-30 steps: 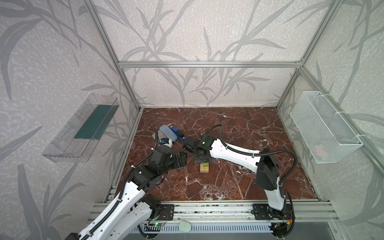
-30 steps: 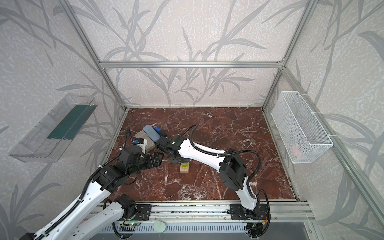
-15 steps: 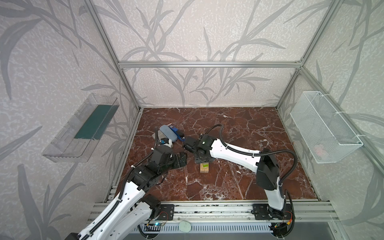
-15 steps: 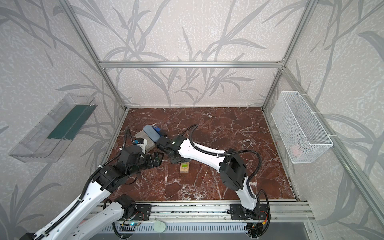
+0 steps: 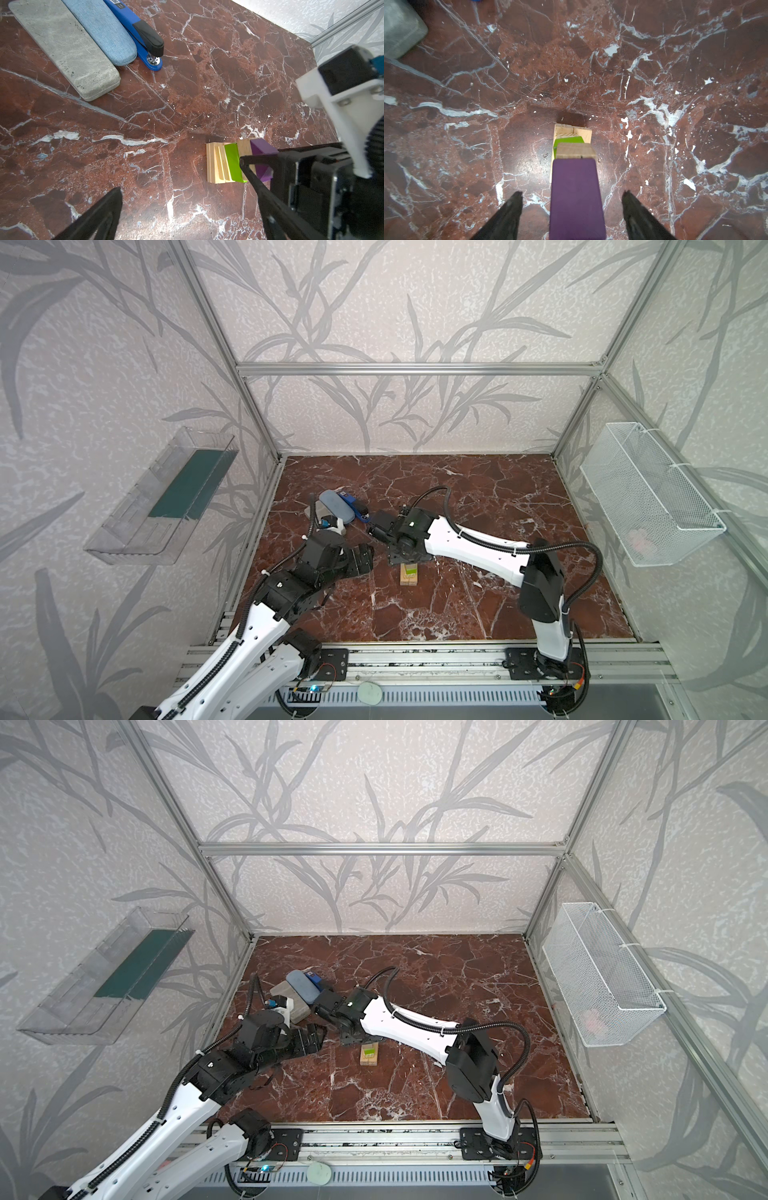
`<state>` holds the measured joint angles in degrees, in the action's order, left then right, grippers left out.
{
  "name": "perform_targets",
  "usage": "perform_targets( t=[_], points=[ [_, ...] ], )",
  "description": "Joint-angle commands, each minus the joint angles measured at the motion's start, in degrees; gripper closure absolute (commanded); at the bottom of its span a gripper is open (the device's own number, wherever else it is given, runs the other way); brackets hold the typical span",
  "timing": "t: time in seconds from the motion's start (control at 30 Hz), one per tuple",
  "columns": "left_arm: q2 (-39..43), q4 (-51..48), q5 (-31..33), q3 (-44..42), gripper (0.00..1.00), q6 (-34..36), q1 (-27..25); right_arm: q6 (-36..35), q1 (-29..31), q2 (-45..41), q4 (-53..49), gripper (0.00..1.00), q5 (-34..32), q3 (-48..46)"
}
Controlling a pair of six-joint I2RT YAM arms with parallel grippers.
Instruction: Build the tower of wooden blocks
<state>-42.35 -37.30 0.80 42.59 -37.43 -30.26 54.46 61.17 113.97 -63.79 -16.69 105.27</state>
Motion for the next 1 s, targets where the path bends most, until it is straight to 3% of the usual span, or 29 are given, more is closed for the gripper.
perform_targets(
  t=[0.0,0.13,0.33,0.47,0.63,0.7,0.8,0.9,0.97],
  points=[
    [-0.11,-2.34,2.50,2.88,0.00,1.56,0.44,-1.98,-0.13,-5.70,-1.57,0.15,-2.67,2.00],
    [-1.96,-3.40,5.03,5.36,0.01,3.37,1.28,-6.46,-0.92,-11.26,-2.04,0.02,-7.25,1.50],
    [-8.62,1.42,16.60,6.61,0.00,5.54,6.97,-19.73,-12.73,-24.01,4.47,0.01,-11.22,-10.81],
    [-14.60,10.05,25.74,5.27,0.01,7.12,14.60,-30.54,-25.39,-32.99,17.98,0.01,-15.61,-27.35],
    [-24.77,26.13,36.21,1.03,0.02,17.65,21.02,-46.92,-38.86,-38.90,45.11,0.01,-20.34,-49.36],
    [-28.46,30.64,37.12,-0.68,0.02,19.90,24.15,-48.07,-43.41,-38.22,52.06,0.01,-19.10,-54.12],
    [-30.69,47.45,33.08,-8.78,0.03,25.48,26.43,-49.25,-48.44,-35.41,63.92,0.01,-14.38,-61.84],
    [-34.48,66.34,29.56,-16.27,0.01,29.01,27.14,-52.84,-49.25,-32.01,77.02,0.01,-11.98,-68.18],
    [-36.86,72.42,24.94,-17.43,0.01,32.51,27.18,-55.29,-49.38,-30.36,87.51,0.01,-8.76,-72.77]
  ],
)
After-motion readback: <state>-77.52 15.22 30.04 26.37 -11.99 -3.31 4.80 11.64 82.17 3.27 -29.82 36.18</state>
